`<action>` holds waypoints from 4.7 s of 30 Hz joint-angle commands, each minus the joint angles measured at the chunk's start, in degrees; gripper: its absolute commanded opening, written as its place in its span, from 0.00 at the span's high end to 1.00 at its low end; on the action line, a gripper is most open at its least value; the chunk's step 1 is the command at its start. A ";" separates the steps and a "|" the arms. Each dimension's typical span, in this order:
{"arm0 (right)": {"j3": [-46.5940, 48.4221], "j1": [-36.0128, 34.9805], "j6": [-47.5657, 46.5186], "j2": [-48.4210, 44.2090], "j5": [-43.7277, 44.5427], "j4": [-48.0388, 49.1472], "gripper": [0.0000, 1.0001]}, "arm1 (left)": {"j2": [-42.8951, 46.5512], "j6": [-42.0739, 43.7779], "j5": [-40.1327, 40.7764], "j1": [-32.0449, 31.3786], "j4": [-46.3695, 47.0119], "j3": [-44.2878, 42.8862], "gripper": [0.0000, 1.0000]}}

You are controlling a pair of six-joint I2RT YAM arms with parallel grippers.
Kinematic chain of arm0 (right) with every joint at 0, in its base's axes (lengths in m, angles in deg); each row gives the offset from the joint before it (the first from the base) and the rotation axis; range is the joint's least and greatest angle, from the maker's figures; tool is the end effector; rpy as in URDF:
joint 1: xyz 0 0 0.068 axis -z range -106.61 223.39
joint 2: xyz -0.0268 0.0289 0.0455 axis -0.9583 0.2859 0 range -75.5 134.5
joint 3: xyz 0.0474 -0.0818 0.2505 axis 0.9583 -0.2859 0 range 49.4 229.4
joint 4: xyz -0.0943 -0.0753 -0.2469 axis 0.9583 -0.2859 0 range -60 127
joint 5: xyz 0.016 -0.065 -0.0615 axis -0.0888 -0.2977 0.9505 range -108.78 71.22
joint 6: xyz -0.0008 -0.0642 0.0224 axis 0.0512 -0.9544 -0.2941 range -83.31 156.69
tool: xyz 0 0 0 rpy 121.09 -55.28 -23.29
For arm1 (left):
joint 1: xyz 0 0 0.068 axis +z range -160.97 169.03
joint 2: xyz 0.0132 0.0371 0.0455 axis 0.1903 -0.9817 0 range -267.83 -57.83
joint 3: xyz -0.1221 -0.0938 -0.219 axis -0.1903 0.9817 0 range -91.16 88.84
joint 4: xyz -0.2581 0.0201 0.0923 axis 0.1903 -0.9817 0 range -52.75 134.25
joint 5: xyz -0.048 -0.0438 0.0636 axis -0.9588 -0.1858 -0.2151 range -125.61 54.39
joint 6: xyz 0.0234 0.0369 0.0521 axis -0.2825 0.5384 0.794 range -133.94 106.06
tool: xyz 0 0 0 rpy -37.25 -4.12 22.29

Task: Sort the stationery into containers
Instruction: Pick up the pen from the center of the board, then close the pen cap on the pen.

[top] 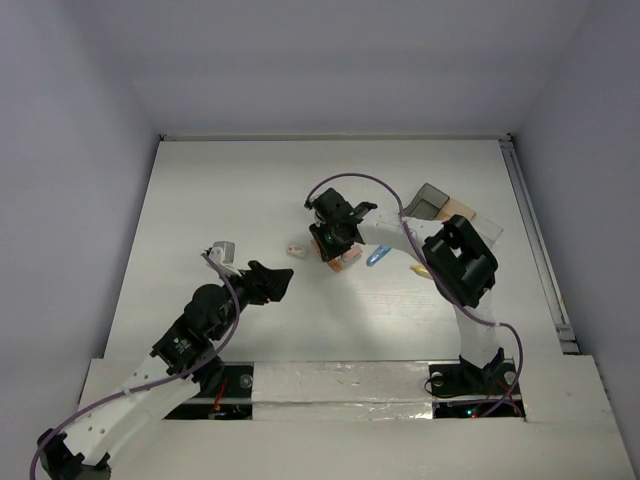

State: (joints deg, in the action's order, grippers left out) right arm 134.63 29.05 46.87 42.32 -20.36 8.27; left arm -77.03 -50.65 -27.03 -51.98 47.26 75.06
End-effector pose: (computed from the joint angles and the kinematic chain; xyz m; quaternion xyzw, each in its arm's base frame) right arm 0.3230 0.3179 0.1405 -0.2878 0.9250 0.1253 0.2140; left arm 0.1317 -0.1037 0.2284 -0.0248 0.7212 -0.3910 0.5713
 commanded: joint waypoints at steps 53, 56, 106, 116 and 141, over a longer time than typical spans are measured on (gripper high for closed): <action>-16.76 -5.67 -11.84 -35.03 -18.19 3.24 0.89 | -27.56 -6.09 -12.36 0.15 17.82 -13.20 0.69; -16.06 -5.67 -11.93 -35.20 -17.75 2.98 0.89 | -27.64 -5.92 -12.71 0.15 17.56 -13.29 0.67; -29.95 -6.20 -5.34 -50.93 -18.98 23.02 0.33 | -16.75 -11.02 -9.63 2.25 22.57 -16.45 1.00; -34.94 -6.20 -5.60 -50.75 -15.39 31.60 0.17 | -17.01 -11.46 -11.04 2.25 22.75 -16.89 1.00; -57.90 -6.20 38.24 -44.79 -15.82 107.55 0.00 | -13.32 -22.88 -12.71 2.25 30.39 -16.02 1.00</action>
State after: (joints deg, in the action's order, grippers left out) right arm 74.00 22.76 78.32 -4.69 -35.92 101.32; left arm -91.28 -70.54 -37.57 -49.84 70.99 57.79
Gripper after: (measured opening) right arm 0.995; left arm 0.152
